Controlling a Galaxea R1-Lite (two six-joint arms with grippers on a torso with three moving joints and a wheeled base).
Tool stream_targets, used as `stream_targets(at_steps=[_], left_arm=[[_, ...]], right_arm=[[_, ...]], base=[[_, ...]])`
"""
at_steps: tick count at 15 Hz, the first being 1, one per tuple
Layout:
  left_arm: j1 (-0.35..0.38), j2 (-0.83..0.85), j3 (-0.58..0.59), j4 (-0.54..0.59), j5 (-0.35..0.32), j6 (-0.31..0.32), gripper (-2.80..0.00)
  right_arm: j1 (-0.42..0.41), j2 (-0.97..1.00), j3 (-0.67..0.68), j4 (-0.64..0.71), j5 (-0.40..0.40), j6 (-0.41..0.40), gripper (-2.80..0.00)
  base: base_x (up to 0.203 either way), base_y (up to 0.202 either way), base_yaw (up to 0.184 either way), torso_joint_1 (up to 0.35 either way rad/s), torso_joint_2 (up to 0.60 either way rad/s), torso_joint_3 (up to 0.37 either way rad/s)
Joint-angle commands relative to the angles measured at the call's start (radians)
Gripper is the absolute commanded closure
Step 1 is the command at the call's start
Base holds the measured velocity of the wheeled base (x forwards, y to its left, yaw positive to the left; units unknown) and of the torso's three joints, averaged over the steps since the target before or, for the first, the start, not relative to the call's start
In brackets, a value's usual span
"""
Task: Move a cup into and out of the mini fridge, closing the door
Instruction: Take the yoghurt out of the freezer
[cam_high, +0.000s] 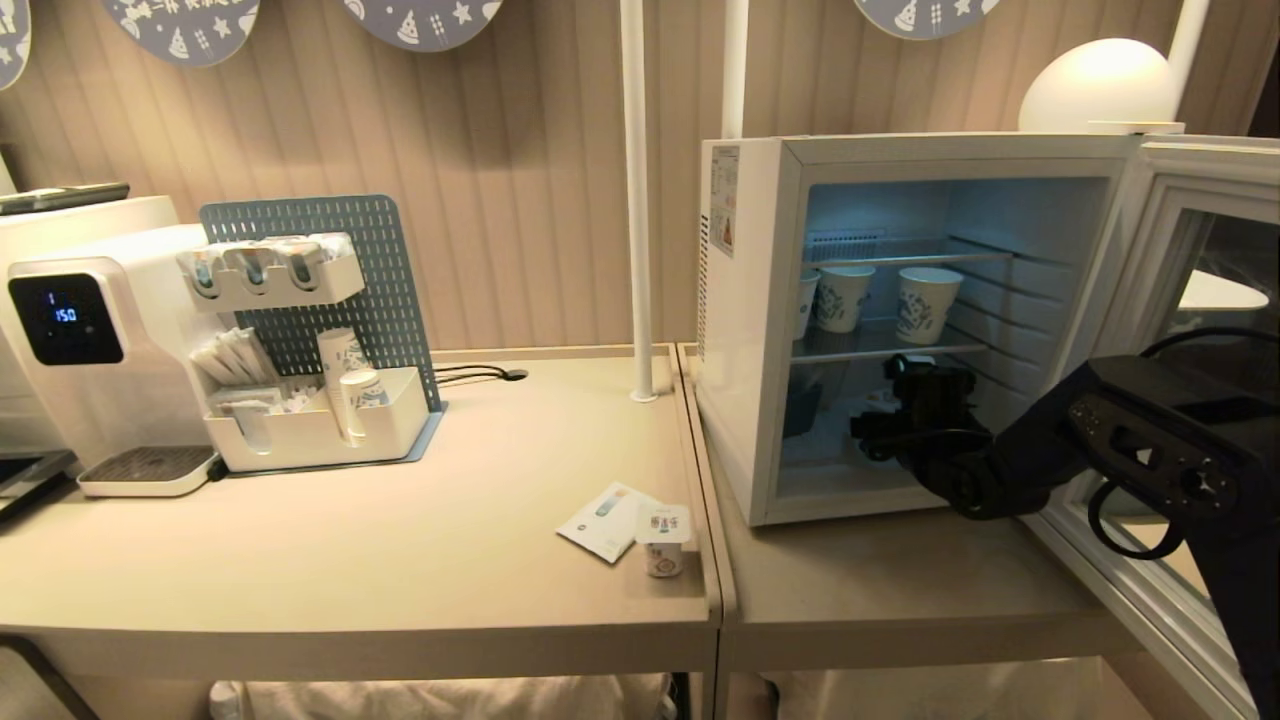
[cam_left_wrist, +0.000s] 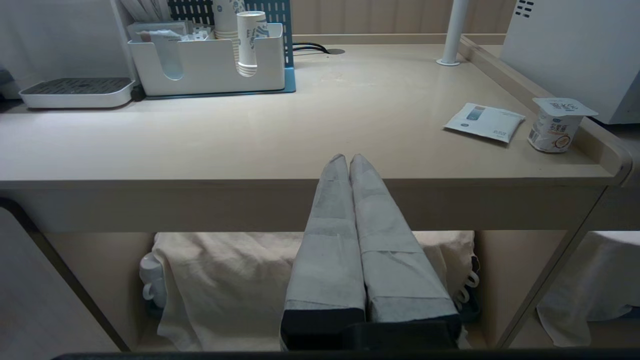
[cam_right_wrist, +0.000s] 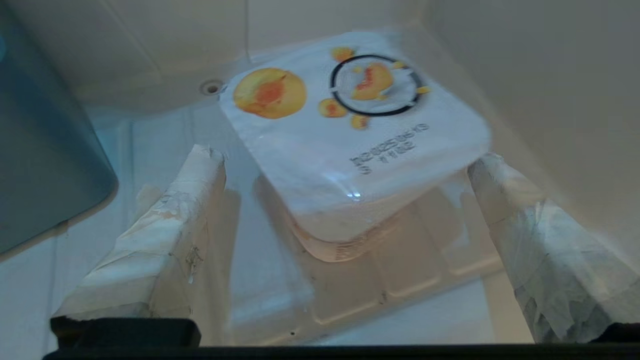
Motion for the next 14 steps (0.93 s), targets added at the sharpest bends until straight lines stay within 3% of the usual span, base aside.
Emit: stream_targets(at_steps=[1,14], left_arm=[[0.0,0.001,0.002,0.0,0.0,0.0,0.0],[0.0,0.001,0.002,0.0,0.0,0.0,0.0]], right_arm=[[-0.002,0.014,-0.014,-0.004,0.0,0.0,-2.8],[-0.014,0.038,-0.057,0.019,0.004,0.0,-2.8]], base=[[0.0,0.0,0.0,0.0,0.0,0.0],[0.0,0.0,0.0,0.0,0.0,0.0]])
